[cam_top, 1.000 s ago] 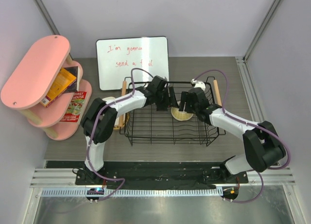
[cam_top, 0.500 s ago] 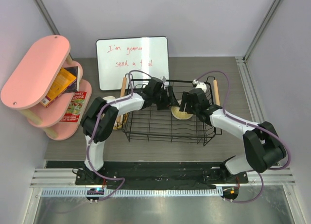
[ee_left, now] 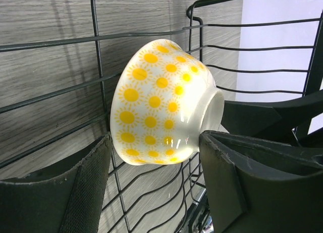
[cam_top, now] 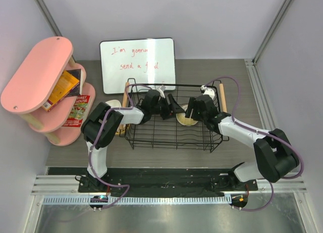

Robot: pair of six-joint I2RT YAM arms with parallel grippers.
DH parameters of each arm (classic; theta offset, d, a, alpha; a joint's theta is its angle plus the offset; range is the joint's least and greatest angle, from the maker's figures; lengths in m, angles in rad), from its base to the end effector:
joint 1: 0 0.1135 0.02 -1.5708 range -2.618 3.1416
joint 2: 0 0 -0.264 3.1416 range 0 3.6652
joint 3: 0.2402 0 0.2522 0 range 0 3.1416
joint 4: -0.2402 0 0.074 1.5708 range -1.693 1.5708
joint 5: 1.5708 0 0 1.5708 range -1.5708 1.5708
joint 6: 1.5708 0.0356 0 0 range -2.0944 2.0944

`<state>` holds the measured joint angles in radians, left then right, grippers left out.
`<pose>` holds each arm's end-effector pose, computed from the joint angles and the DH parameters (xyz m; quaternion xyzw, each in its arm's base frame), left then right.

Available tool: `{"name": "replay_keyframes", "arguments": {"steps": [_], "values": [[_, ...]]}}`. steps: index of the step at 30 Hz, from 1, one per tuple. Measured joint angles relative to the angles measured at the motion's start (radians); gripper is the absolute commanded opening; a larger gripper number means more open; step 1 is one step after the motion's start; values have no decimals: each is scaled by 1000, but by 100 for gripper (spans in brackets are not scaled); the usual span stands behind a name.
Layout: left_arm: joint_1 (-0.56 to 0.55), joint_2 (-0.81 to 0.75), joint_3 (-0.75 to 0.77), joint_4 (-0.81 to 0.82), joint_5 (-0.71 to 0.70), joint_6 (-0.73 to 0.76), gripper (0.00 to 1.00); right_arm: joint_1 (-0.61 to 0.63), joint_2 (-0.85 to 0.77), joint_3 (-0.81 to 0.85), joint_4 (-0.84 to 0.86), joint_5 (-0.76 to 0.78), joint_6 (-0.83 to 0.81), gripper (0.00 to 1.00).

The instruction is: Unload the bowls from the dish rack

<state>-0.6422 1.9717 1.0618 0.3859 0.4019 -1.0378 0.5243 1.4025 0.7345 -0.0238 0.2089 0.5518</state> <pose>0.3225 -0.2586 0.1466 -0.0690 0.8518 -0.4801 0.1982 0.2539 0.1383 0.1997 0.0567 0.8993 0.1358 0.4117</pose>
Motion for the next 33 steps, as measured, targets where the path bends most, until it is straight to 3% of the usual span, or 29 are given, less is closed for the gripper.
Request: {"name": "replay_keyframes", "arguments": {"steps": [10, 22, 33], "values": [[2, -16, 1, -32, 2, 27, 70, 8, -48, 2, -56, -47, 5, 73], [-31, -187, 69, -395, -114, 141, 77, 89, -91, 21, -129, -264, 23, 71], [7, -219, 82, -489, -159, 186, 78, 72, -145, 183, -302, -68, -73, 74]]}}
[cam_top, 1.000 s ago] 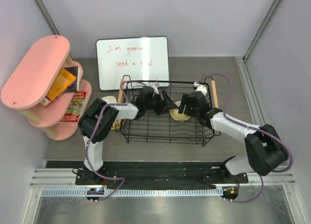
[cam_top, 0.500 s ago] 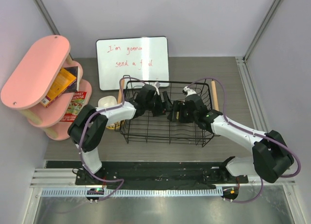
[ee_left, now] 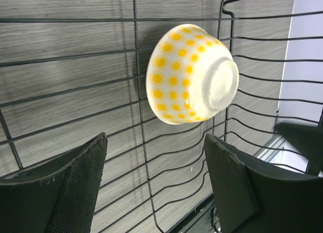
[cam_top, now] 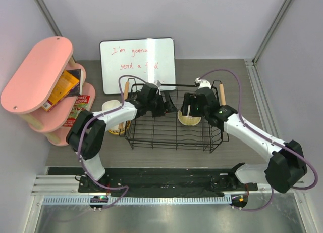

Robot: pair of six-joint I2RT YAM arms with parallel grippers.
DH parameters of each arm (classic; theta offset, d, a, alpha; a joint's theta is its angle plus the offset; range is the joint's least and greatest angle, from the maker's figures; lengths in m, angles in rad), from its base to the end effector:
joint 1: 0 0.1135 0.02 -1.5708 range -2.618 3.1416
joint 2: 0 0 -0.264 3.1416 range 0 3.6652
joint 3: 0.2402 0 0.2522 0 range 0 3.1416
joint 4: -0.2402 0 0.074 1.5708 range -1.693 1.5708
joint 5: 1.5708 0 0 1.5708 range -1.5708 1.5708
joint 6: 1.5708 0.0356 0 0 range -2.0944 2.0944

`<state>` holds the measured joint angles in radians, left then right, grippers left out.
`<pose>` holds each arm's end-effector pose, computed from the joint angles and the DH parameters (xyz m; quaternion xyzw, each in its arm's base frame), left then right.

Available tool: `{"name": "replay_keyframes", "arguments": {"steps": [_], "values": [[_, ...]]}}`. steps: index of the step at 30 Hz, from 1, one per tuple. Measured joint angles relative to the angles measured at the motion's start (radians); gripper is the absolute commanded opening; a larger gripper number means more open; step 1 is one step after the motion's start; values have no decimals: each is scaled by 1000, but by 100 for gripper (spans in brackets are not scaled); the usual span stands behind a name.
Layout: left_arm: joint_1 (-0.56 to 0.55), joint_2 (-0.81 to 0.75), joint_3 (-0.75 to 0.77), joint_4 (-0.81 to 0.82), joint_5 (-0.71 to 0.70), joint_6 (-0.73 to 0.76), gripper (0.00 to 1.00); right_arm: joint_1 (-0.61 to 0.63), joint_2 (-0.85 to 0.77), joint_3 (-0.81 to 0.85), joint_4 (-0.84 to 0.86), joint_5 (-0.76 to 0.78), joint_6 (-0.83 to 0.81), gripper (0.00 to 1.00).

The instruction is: Unload the bowls from the dish rack

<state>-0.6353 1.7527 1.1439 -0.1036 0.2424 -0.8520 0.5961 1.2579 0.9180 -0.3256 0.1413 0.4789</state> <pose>0.3050 -0.2355 0.2113 -0.0476 0.9028 -0.3606 0.2296 0.2309 0.1506 0.2721 -0.0217 0.8973 0.1688 0.4072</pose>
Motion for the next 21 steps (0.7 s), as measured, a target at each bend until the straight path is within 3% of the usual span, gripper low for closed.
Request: {"name": "replay_keyframes", "arguments": {"steps": [10, 21], "values": [[3, 34, 6, -8, 0, 3, 80, -72, 180, 40, -16, 59, -86, 75], [45, 45, 1, 4, 10, 4, 81, -127, 197, 26, 63, -3, -103, 73]]}}
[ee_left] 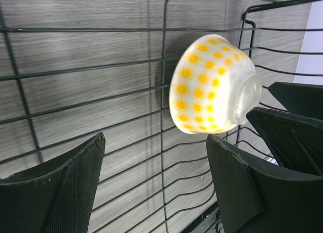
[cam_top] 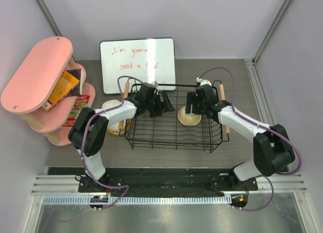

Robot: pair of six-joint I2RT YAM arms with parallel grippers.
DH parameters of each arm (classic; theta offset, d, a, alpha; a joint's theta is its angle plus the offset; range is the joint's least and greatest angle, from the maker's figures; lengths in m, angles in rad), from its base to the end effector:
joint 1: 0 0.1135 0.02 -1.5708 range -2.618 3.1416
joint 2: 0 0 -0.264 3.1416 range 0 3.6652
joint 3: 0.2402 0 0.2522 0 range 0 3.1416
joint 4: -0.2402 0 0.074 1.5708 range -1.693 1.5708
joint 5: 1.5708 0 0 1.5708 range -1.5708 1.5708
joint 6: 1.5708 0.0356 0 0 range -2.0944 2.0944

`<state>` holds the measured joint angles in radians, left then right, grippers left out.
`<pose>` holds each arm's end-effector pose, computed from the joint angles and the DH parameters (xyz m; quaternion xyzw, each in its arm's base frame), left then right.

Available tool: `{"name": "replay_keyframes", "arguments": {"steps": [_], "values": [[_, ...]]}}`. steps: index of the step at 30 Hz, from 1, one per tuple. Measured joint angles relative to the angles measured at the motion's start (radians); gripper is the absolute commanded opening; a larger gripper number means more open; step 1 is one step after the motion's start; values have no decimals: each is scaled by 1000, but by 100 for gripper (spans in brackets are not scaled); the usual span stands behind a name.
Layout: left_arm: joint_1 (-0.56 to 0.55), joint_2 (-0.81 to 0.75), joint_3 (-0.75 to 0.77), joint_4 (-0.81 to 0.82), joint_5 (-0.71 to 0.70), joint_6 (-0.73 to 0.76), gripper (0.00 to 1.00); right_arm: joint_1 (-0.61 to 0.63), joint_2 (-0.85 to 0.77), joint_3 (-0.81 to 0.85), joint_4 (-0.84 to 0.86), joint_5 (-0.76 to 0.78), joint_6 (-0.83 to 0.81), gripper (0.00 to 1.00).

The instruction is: Unload the bowls from the dish rack

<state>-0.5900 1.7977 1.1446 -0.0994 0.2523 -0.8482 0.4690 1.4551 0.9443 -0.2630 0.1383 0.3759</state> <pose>0.3188 -0.2241 0.1954 -0.0675 0.9090 -0.3468 0.2209 0.2794 0.1361 0.2320 -0.0160 0.9197 0.1006 0.3792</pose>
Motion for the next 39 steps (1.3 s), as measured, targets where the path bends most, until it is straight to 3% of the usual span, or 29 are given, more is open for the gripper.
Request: {"name": "replay_keyframes", "arguments": {"steps": [6, 8, 12, 17, 22, 39], "values": [[18, 0, -17, 5, 7, 0, 81, -13, 38, -11, 31, -16, -12, 40], [20, 0, -18, 5, 10, 0, 81, -17, 37, -19, 40, -18, -9, 39], [20, 3, -18, 6, 16, 0, 81, -27, 28, -40, 79, -14, -7, 25], [20, 19, -18, 14, 26, 0, 81, -31, 26, -45, 105, -24, -7, 21], [24, 27, -29, 44, 46, -3, 81, -33, 26, -50, 133, -53, -6, 3], [36, 108, -15, 177, 137, -10, 82, -35, 25, -60, 205, -177, 34, 1]]}}
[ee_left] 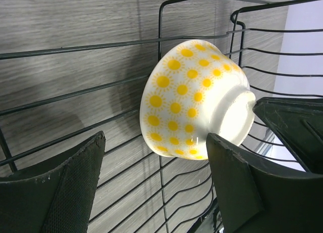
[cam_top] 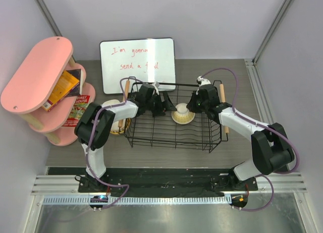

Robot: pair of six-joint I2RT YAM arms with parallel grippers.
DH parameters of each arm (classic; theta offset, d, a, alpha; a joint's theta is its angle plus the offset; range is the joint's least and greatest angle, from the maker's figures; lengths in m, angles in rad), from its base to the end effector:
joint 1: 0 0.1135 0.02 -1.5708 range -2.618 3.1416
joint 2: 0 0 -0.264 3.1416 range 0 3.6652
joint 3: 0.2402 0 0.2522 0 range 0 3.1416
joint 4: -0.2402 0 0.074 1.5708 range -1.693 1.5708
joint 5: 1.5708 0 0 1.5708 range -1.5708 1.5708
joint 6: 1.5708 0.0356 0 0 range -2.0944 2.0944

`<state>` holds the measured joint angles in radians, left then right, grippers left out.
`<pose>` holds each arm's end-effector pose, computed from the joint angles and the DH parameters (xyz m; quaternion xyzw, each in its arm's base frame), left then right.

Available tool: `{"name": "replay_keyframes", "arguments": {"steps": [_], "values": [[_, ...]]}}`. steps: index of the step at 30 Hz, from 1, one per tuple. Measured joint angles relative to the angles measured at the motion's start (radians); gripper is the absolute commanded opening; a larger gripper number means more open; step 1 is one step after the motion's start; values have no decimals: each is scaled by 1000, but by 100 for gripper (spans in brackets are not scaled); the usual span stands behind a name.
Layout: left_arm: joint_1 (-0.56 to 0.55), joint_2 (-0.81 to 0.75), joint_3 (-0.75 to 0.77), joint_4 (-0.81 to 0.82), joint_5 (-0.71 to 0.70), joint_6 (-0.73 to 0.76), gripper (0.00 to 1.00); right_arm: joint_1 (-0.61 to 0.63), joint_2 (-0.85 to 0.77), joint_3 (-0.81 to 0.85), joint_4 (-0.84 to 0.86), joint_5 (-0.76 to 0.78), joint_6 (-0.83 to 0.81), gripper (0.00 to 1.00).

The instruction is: Unload the bowls from the dish rack

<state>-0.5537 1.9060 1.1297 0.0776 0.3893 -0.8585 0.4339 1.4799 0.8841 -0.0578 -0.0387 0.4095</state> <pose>0.3378 -0.2247 0.1652 -0.0543 0.8914 -0.4023 0.2015 0.2893 0.1355 0.2220 -0.0195 0.8963 0.1970 0.3967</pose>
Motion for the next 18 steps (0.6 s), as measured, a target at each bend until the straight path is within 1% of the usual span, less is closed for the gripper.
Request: {"name": "replay_keyframes", "arguments": {"steps": [12, 18], "values": [[20, 61, 4, 126, 106, -7, 80, -17, 17, -13, 51, 4, 13, 1], [12, 87, -11, 238, 175, -51, 80, -14, 43, -14, 108, -16, 34, 1]]}}
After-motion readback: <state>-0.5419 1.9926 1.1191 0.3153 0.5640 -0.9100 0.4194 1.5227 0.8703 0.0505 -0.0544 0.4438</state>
